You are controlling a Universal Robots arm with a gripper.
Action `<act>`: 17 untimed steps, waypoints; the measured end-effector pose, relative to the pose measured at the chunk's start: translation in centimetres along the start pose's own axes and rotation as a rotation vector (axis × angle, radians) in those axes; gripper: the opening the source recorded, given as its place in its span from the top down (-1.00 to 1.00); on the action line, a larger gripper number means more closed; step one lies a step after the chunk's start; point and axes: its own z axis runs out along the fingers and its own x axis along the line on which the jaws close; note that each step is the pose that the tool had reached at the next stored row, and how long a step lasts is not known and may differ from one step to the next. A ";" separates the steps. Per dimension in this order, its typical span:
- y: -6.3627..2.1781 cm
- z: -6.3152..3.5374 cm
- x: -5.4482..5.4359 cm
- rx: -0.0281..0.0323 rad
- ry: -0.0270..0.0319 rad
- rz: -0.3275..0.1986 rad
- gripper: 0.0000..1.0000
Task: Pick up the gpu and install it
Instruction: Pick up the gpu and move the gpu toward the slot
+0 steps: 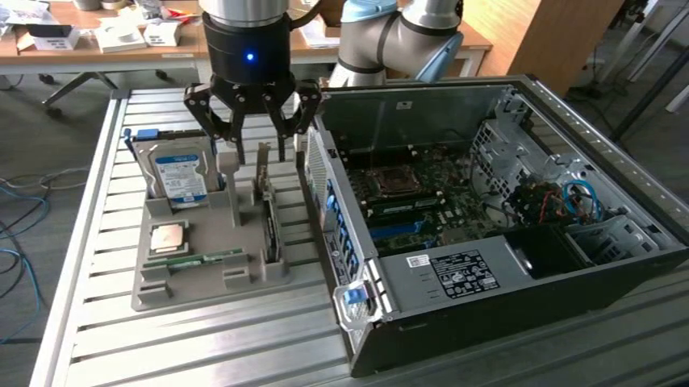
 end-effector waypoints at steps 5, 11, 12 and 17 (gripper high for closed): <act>-0.04 0.87 0.0 0.0000 0.0000 0.000 -0.06; -0.08 1.84 0.0 0.0000 0.0000 0.000 -0.06; -0.09 2.03 0.0 -0.0001 -0.0001 0.000 -0.06; -0.13 2.92 0.1 0.0000 0.0001 0.000 -0.06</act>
